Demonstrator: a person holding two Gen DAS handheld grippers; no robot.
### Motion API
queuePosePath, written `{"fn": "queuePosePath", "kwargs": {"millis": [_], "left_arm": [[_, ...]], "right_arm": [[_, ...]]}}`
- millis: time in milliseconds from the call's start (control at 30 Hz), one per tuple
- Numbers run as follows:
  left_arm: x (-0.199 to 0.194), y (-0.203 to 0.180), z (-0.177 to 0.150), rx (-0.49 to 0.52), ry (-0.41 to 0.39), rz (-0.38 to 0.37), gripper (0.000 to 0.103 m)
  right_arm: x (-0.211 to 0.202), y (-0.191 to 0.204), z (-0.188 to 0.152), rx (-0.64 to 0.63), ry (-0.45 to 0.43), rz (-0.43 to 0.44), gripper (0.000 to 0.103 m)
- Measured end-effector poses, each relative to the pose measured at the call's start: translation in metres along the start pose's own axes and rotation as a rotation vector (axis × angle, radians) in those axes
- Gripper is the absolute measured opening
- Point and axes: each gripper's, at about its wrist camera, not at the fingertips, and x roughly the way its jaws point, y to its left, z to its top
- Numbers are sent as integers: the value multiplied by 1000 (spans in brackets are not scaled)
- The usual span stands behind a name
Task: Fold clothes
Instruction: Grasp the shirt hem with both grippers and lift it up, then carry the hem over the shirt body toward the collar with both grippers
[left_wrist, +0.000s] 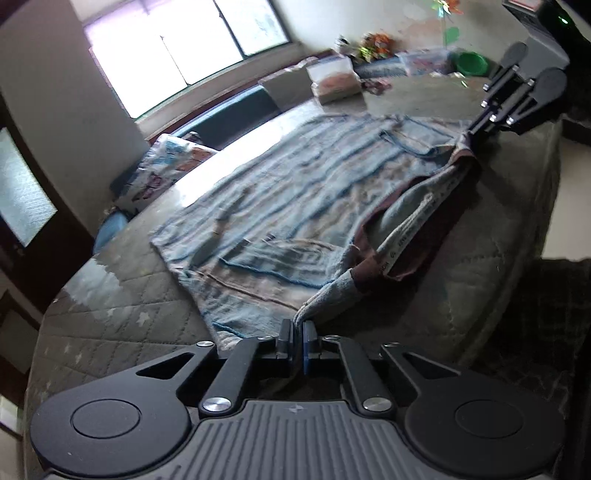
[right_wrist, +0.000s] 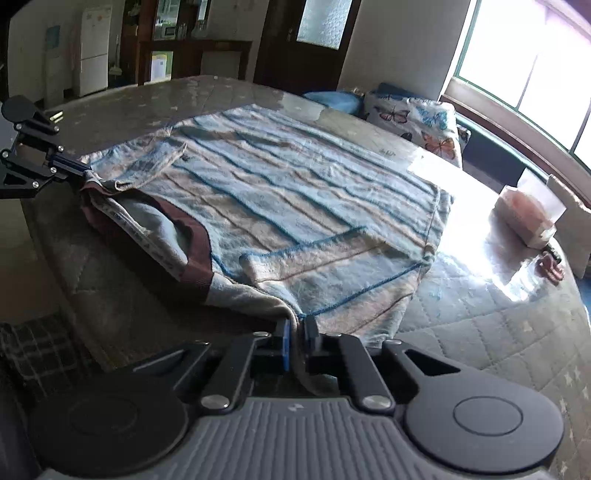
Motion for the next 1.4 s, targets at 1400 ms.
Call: {"fn": "queuePosePath", "kwargs": {"millis": [1400], "left_arm": [[84,88,109,-173,-53,160,4]], "right_arm": [[14,-74,124,-34,-155,-128,5]]}}
